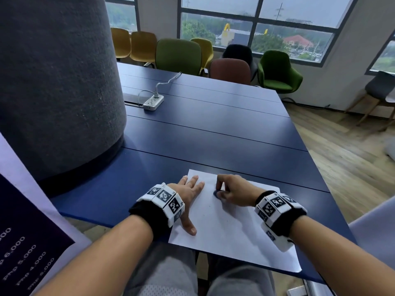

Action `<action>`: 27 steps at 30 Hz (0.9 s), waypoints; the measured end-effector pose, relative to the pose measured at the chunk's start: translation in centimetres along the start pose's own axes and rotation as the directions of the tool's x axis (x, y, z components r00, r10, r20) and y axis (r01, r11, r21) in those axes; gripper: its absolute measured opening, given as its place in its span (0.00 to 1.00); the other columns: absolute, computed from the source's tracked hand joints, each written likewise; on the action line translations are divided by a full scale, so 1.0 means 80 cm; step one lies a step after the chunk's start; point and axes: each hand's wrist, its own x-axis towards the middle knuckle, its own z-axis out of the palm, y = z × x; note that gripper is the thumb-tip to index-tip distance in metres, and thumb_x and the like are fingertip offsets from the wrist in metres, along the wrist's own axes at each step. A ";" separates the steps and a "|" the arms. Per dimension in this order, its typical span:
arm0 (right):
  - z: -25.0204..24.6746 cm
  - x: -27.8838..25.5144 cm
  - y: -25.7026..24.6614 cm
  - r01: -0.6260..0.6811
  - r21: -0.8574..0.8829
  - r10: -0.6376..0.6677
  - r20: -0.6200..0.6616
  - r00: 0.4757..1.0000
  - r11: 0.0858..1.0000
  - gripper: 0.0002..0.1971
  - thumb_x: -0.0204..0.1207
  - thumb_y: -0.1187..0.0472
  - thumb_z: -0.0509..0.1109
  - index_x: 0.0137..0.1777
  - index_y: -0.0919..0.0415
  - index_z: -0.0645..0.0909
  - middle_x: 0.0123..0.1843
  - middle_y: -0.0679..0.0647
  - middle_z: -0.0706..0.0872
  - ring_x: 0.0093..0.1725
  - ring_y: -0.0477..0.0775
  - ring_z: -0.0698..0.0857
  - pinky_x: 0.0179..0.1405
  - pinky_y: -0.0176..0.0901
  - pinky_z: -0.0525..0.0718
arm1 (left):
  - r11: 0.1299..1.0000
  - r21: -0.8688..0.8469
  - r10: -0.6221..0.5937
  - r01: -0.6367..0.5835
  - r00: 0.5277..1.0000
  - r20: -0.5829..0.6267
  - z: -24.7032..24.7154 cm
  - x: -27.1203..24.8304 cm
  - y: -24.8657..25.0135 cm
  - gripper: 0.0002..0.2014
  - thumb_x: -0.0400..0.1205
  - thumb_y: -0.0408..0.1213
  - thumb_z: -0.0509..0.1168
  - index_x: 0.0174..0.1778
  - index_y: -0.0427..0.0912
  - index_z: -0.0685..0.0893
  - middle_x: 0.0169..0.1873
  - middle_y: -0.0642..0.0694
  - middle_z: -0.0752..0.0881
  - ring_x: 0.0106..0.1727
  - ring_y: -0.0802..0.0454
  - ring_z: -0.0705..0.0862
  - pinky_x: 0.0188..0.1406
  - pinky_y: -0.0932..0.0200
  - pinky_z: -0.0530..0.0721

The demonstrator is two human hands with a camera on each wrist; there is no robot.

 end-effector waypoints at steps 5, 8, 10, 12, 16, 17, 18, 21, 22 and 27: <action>0.003 -0.017 -0.006 0.131 0.026 -0.133 0.238 0.962 0.991 0.05 0.74 0.57 0.75 0.43 0.51 0.80 0.29 0.44 0.76 0.27 0.42 0.73 0.27 0.29 0.70 | 1.000 0.011 -0.012 0.012 1.000 0.024 -0.002 0.003 0.000 0.72 0.60 0.62 0.82 0.84 0.55 0.31 0.83 0.55 0.29 0.85 0.49 0.31 0.77 0.23 0.54; -0.007 0.002 -0.001 0.067 -0.031 -0.062 0.160 0.985 0.997 0.06 0.74 0.55 0.74 0.43 0.52 0.79 0.33 0.43 0.77 0.31 0.41 0.75 0.32 0.35 0.72 | 1.000 0.010 -0.005 0.005 1.000 0.026 -0.001 0.005 -0.002 0.73 0.60 0.62 0.82 0.84 0.55 0.31 0.84 0.54 0.29 0.85 0.47 0.32 0.78 0.25 0.57; -0.010 0.017 0.010 -0.033 -0.022 0.034 0.043 0.999 0.999 0.06 0.75 0.56 0.73 0.45 0.54 0.78 0.37 0.46 0.79 0.35 0.46 0.77 0.38 0.39 0.72 | 1.000 0.006 0.000 0.000 1.000 0.021 0.002 0.007 -0.003 0.73 0.59 0.63 0.82 0.84 0.55 0.31 0.84 0.54 0.30 0.85 0.48 0.32 0.77 0.25 0.57; -0.007 0.018 0.017 -0.051 0.027 0.051 0.015 0.999 0.998 0.06 0.75 0.57 0.72 0.44 0.54 0.77 0.36 0.47 0.80 0.34 0.49 0.78 0.37 0.40 0.73 | 1.000 0.007 -0.005 0.005 1.000 0.021 0.002 0.006 -0.002 0.73 0.59 0.63 0.82 0.84 0.55 0.31 0.84 0.55 0.30 0.85 0.48 0.32 0.77 0.24 0.57; -0.005 -0.008 0.006 0.093 0.046 -0.101 0.230 0.968 0.995 0.05 0.73 0.58 0.74 0.41 0.51 0.79 0.29 0.45 0.77 0.28 0.43 0.73 0.30 0.35 0.73 | 1.000 0.012 -0.007 0.007 1.000 0.024 -0.001 0.004 0.000 0.73 0.60 0.62 0.82 0.84 0.55 0.31 0.84 0.55 0.29 0.85 0.49 0.32 0.77 0.23 0.56; -0.005 -0.009 0.003 0.106 0.025 -0.109 0.266 0.958 0.994 0.05 0.73 0.58 0.74 0.42 0.52 0.80 0.30 0.45 0.77 0.28 0.43 0.73 0.31 0.36 0.73 | 1.000 0.016 -0.009 0.008 1.000 0.023 0.000 0.005 0.000 0.73 0.59 0.63 0.81 0.84 0.55 0.31 0.84 0.55 0.29 0.85 0.49 0.32 0.77 0.24 0.56; -0.007 -0.005 0.001 0.102 0.011 -0.101 0.256 0.962 0.995 0.05 0.73 0.57 0.75 0.42 0.53 0.81 0.30 0.44 0.77 0.28 0.43 0.74 0.32 0.37 0.73 | 1.000 0.021 -0.010 0.009 1.000 0.023 0.000 0.005 -0.001 0.73 0.59 0.63 0.81 0.84 0.55 0.31 0.84 0.55 0.29 0.85 0.49 0.32 0.78 0.25 0.57; -0.006 0.018 0.012 -0.007 0.002 0.006 0.057 0.998 1.000 0.05 0.75 0.57 0.73 0.44 0.54 0.79 0.34 0.46 0.79 0.33 0.45 0.77 0.37 0.40 0.73 | 1.000 0.030 -0.004 0.004 1.000 0.005 0.001 0.007 -0.002 0.73 0.59 0.64 0.81 0.84 0.55 0.32 0.84 0.56 0.31 0.85 0.48 0.34 0.78 0.28 0.60; -0.005 0.023 0.017 -0.043 0.012 0.043 -0.007 0.999 0.999 0.05 0.75 0.57 0.73 0.44 0.55 0.79 0.35 0.48 0.80 0.35 0.50 0.79 0.38 0.41 0.74 | 1.000 0.030 -0.001 0.001 1.000 -0.001 0.002 0.007 -0.002 0.73 0.58 0.64 0.81 0.85 0.55 0.32 0.84 0.55 0.31 0.85 0.48 0.34 0.78 0.28 0.60; -0.002 0.016 0.022 0.024 0.090 -0.032 0.092 0.995 0.996 0.05 0.74 0.58 0.74 0.42 0.53 0.79 0.30 0.47 0.77 0.29 0.48 0.75 0.31 0.41 0.75 | 0.999 0.043 0.000 0.000 1.000 -0.002 0.001 0.007 -0.002 0.73 0.58 0.65 0.81 0.85 0.54 0.32 0.84 0.54 0.31 0.86 0.47 0.35 0.79 0.27 0.58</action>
